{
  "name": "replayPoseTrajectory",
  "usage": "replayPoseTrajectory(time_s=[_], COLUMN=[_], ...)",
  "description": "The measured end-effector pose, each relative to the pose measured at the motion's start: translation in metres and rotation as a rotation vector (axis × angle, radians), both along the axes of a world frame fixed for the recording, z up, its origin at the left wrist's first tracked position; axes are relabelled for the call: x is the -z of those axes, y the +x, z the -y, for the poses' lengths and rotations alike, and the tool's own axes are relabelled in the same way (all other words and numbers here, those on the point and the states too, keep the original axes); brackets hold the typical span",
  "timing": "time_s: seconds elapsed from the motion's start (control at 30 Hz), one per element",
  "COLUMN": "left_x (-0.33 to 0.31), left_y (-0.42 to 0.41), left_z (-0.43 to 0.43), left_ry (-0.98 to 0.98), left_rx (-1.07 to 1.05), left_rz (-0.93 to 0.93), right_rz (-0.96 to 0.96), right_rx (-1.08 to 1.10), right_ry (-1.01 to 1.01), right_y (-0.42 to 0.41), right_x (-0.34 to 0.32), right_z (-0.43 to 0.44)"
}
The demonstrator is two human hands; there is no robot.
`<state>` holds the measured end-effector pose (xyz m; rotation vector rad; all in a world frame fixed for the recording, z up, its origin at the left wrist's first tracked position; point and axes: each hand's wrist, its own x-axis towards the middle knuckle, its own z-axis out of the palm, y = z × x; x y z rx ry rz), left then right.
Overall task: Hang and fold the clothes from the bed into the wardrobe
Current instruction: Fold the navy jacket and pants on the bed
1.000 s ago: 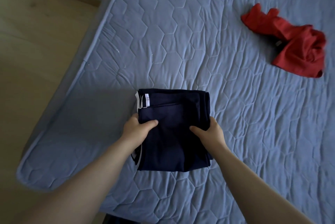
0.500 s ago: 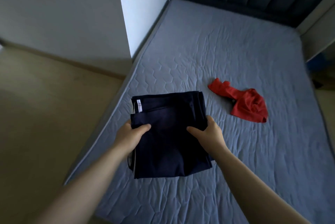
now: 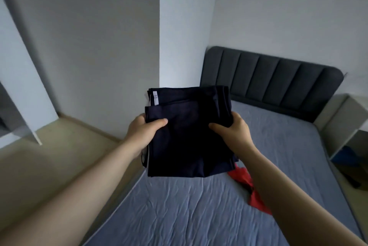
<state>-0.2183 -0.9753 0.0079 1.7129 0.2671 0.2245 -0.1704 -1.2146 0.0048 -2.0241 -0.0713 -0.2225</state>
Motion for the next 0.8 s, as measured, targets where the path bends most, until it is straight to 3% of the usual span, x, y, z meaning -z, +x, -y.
replayPoseTrajectory(time_s=[0.4,0.8], left_x=[-0.130,-0.181], left_y=[-0.038,-0.090], left_z=[-0.116,-0.350], left_ry=[0.048,0.054], left_rx=[-0.066,-0.249], left_rz=[0.210,0.314], right_rz=[0.224,0.333], right_rx=[-0.187,-0.416], right_ry=[0.048,0.094], right_y=[-0.011,-0.020], right_x=[-0.142,-0.192], right_z=[-0.115,-0.358])
